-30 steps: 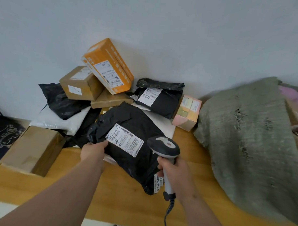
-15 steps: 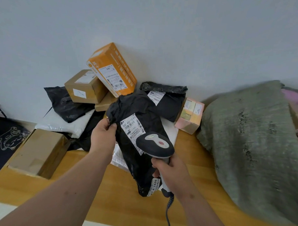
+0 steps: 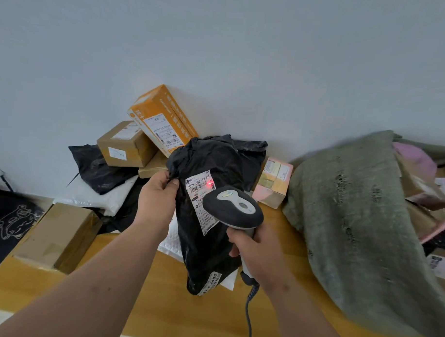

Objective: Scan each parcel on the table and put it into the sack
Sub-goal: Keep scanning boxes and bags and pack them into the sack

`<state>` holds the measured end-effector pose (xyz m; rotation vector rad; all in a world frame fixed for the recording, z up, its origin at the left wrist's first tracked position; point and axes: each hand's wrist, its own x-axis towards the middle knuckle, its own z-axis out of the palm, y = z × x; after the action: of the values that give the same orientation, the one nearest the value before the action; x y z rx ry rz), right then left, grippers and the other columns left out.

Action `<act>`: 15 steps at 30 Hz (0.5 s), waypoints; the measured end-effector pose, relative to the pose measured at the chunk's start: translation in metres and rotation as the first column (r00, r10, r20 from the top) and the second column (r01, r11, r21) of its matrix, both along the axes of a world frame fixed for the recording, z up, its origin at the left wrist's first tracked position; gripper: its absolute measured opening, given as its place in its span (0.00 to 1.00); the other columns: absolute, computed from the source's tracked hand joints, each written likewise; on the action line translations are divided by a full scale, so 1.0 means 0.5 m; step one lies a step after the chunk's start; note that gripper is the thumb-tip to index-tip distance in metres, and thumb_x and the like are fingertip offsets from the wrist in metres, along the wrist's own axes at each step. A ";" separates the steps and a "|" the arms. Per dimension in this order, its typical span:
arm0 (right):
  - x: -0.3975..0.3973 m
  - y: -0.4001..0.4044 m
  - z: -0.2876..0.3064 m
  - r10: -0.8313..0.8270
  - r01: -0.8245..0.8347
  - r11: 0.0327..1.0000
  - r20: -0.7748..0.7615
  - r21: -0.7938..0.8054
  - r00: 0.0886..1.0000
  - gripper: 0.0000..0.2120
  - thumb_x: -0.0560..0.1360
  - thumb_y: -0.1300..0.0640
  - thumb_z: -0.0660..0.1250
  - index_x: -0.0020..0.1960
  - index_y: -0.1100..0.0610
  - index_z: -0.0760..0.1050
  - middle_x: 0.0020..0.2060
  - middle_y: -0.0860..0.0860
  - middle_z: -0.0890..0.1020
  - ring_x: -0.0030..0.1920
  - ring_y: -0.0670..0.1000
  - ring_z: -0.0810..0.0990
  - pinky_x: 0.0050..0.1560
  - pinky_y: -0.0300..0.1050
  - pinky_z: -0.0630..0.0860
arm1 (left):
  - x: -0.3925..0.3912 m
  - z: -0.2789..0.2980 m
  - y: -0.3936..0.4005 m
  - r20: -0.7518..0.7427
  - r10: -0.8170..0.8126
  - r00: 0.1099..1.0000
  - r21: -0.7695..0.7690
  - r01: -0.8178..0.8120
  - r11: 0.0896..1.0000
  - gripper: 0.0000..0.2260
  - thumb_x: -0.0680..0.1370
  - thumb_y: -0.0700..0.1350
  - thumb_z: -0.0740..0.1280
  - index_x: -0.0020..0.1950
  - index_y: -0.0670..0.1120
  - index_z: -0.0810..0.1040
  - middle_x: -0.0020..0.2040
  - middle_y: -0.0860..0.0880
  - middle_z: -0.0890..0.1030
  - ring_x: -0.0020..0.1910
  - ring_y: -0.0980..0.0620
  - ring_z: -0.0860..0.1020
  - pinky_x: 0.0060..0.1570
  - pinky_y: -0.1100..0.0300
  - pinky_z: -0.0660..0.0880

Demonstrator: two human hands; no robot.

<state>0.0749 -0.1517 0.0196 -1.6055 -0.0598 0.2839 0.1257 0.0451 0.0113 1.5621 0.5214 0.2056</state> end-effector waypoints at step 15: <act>-0.018 -0.081 0.011 -0.004 0.004 1.000 0.051 0.003 0.999 0.08 0.77 0.62 0.68 0.55 0.54 0.78 0.31 0.41 0.79 0.35 0.46 0.77 0.34 0.32 0.74 | -0.035 0.044 -0.079 0.078 -0.008 0.997 0.056 0.004 0.998 0.12 0.83 0.40 0.60 0.54 0.52 0.81 0.50 0.50 0.85 0.53 0.47 0.82 0.56 0.49 0.79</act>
<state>0.0658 -0.1922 0.0251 -1.6094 -0.0960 0.2399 0.1083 0.0054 0.0335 1.6033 0.4527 0.2779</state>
